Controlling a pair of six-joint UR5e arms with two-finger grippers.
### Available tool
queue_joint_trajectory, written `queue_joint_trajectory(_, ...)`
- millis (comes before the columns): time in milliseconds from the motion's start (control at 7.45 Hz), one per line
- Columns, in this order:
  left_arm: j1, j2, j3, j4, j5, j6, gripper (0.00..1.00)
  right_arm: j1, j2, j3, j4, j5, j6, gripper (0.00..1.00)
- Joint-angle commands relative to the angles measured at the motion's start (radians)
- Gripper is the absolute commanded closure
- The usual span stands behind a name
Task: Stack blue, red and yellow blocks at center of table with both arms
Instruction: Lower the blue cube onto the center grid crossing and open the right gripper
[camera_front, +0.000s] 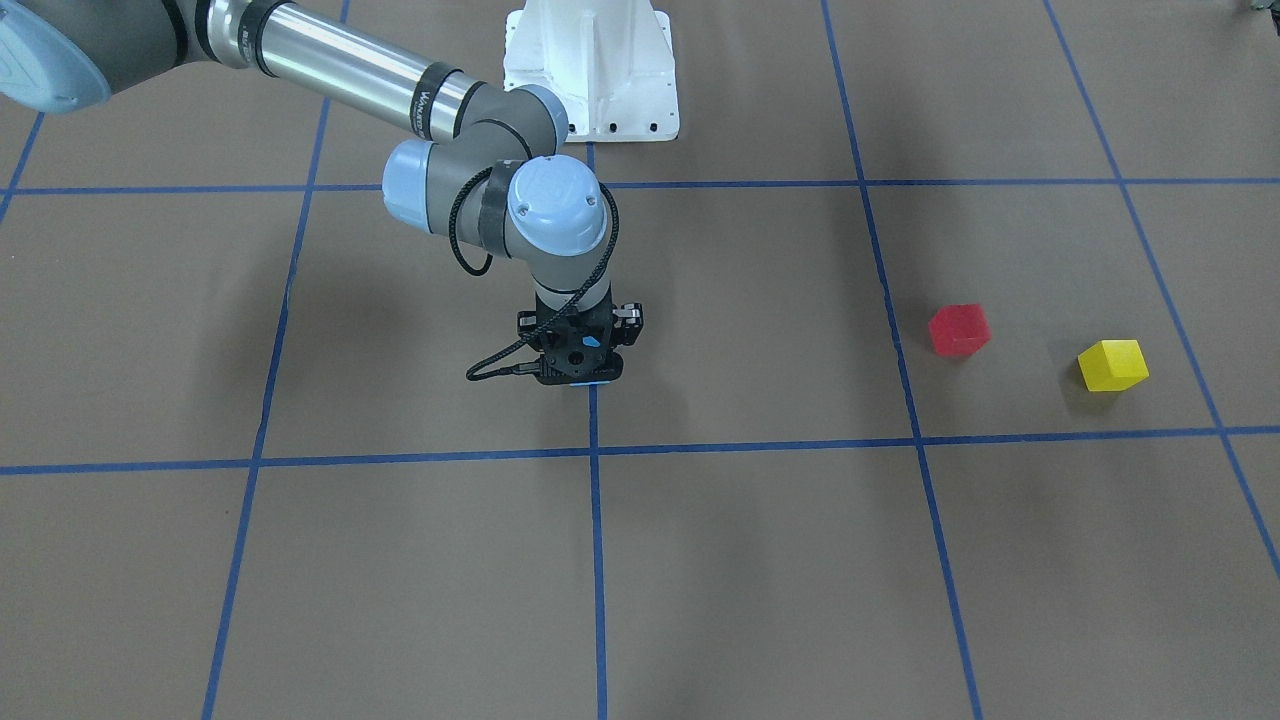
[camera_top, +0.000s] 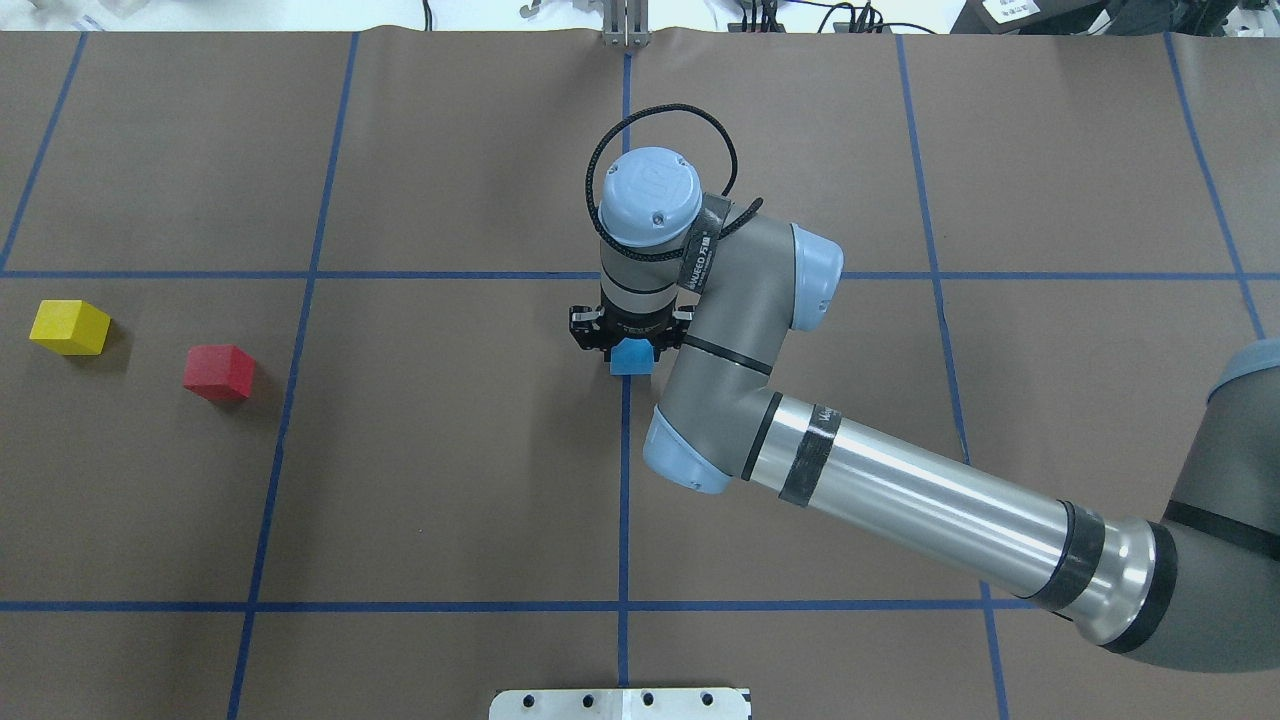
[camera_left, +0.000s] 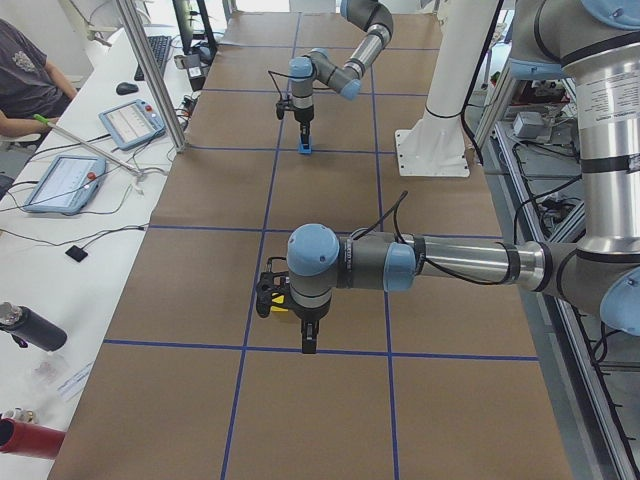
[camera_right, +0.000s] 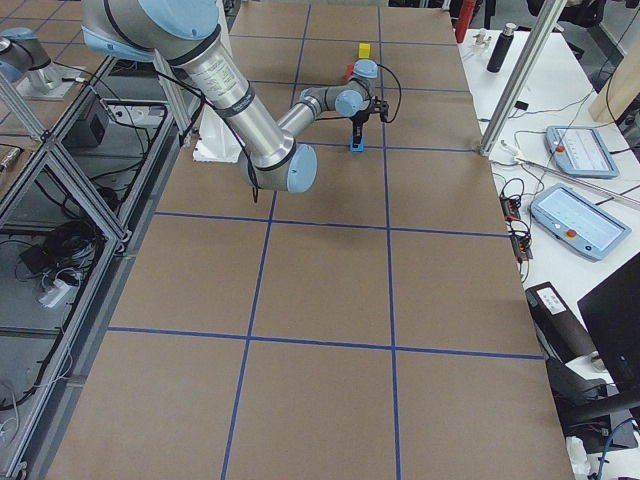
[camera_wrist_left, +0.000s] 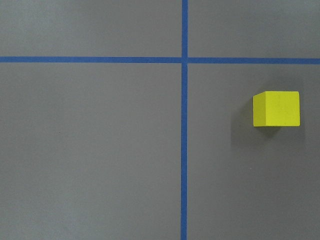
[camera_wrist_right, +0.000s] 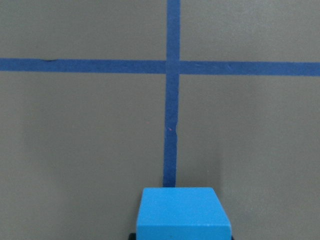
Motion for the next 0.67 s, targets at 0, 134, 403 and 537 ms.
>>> queue_joint_trajectory(0, 0.000, 0.000, 0.000, 0.000, 0.000, 0.000, 0.00, 0.000, 0.015, -0.019, 0.002, 0.000, 0.005, 0.68)
queue_joint_trajectory(134, 0.001, 0.000, 0.000, 0.000, 0.000, 0.000, 0.00, 0.000, 0.014, -0.027, 0.002, 0.000, 0.003, 0.56)
queue_joint_trajectory(403, 0.000, 0.000, 0.000, 0.000, 0.000, 0.000, 0.00, 0.000, 0.015, -0.027, 0.002, 0.000, 0.005, 0.26)
queue_joint_trajectory(537, 0.000, 0.000, 0.000, 0.000, 0.000, 0.000, 0.00, 0.002, 0.015, -0.027, 0.002, 0.000, 0.005, 0.00)
